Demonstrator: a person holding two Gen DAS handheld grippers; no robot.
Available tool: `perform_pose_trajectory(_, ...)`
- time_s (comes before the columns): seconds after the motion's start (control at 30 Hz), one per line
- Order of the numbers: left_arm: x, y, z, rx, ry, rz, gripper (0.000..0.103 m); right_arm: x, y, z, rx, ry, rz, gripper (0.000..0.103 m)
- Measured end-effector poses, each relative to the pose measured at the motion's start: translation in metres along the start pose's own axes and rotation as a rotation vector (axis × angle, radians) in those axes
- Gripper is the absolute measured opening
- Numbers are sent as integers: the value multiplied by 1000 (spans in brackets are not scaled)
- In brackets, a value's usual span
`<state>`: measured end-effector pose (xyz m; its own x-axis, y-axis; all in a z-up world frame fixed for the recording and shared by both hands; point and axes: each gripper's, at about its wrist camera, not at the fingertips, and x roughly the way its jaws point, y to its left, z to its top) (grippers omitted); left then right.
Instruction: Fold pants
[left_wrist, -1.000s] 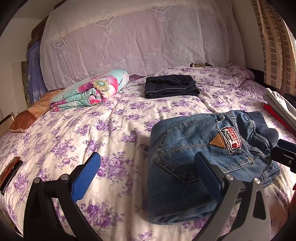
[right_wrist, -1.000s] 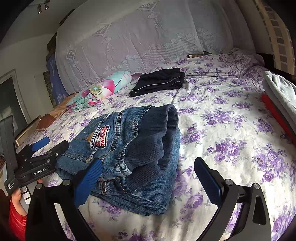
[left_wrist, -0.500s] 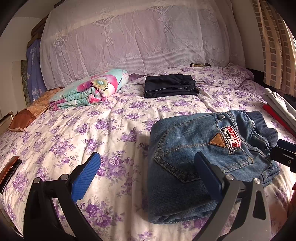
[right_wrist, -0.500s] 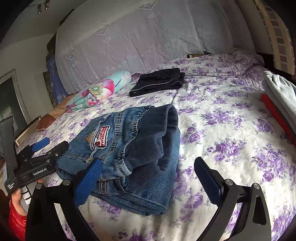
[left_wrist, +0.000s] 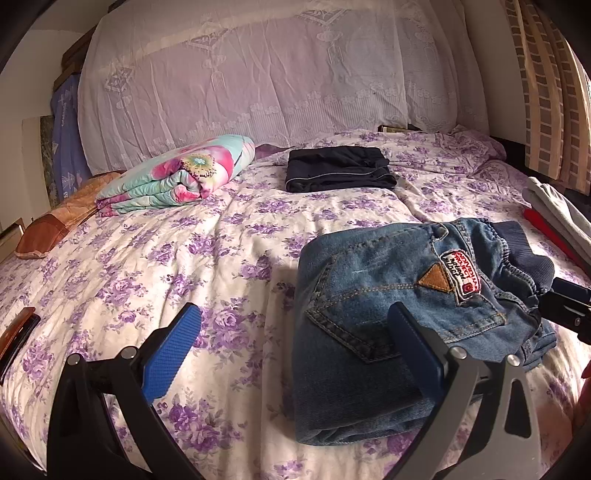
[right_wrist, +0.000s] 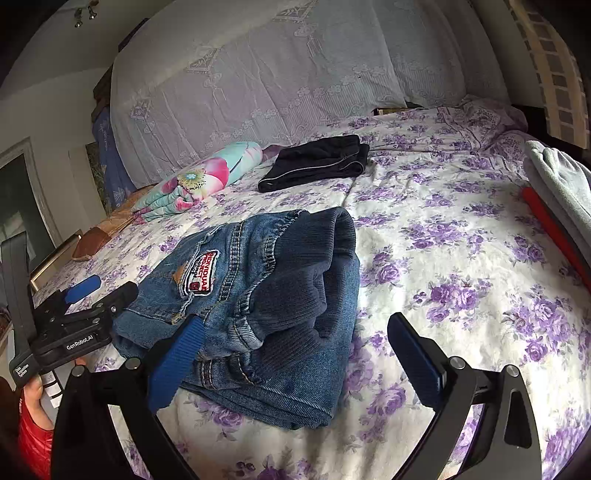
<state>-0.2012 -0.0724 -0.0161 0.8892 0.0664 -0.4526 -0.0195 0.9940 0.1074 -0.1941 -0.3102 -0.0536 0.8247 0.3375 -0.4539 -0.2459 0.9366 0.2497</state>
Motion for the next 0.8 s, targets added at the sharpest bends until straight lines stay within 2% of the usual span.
perform_pose_trajectory(0.53, -15, 3, -13, -73, 66, -135, 98, 2, -2, 1, 44, 37, 37, 100)
perform_pose_trajectory(0.8, -5, 13, -1, -125, 148, -250, 98, 12, -16, 10, 112, 103, 95, 100)
